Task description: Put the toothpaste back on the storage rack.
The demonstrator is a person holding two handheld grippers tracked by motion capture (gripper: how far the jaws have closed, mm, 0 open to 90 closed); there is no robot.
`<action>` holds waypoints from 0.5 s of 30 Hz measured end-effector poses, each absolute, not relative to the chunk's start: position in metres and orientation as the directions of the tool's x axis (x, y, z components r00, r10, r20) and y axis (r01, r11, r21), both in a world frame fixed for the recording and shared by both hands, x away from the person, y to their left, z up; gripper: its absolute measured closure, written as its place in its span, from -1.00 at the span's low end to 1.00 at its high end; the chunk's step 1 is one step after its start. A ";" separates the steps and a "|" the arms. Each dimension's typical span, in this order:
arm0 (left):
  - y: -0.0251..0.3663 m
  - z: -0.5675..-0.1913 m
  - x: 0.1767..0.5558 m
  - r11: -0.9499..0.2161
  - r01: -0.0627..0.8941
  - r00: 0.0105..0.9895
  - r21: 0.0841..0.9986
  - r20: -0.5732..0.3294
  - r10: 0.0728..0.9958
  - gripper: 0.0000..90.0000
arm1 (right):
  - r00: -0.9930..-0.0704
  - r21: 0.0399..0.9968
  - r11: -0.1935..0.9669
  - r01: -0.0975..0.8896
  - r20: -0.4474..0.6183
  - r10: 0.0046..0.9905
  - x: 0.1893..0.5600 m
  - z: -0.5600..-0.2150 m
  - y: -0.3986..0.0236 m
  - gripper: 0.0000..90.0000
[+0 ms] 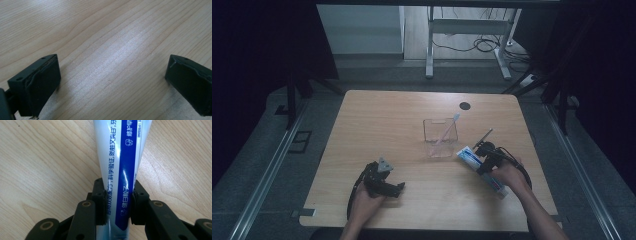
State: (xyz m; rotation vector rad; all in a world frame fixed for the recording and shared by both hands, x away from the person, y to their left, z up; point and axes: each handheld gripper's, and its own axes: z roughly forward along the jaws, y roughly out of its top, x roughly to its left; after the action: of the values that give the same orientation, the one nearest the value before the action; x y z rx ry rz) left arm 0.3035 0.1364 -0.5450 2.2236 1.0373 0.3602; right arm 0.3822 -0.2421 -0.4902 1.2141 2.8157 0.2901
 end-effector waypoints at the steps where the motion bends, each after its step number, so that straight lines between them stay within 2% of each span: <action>1: 0.136 -0.545 0.304 -0.476 0.582 0.649 0.660 -0.024 0.760 -1.00 | -0.687 0.208 0.669 0.714 0.019 0.727 0.381 -0.490 -0.243 0.57; 15: 0.136 -0.545 0.304 -0.476 0.582 0.649 0.660 -0.024 0.760 -1.00 | -0.684 0.361 0.626 0.691 0.046 0.728 0.366 -0.467 -0.261 0.58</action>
State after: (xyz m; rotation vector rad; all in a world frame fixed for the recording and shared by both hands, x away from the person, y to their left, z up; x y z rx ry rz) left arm 0.3036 0.1364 -0.5451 2.2231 1.0371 0.3599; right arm 0.3656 -0.2612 -0.4672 1.1990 2.7376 0.5409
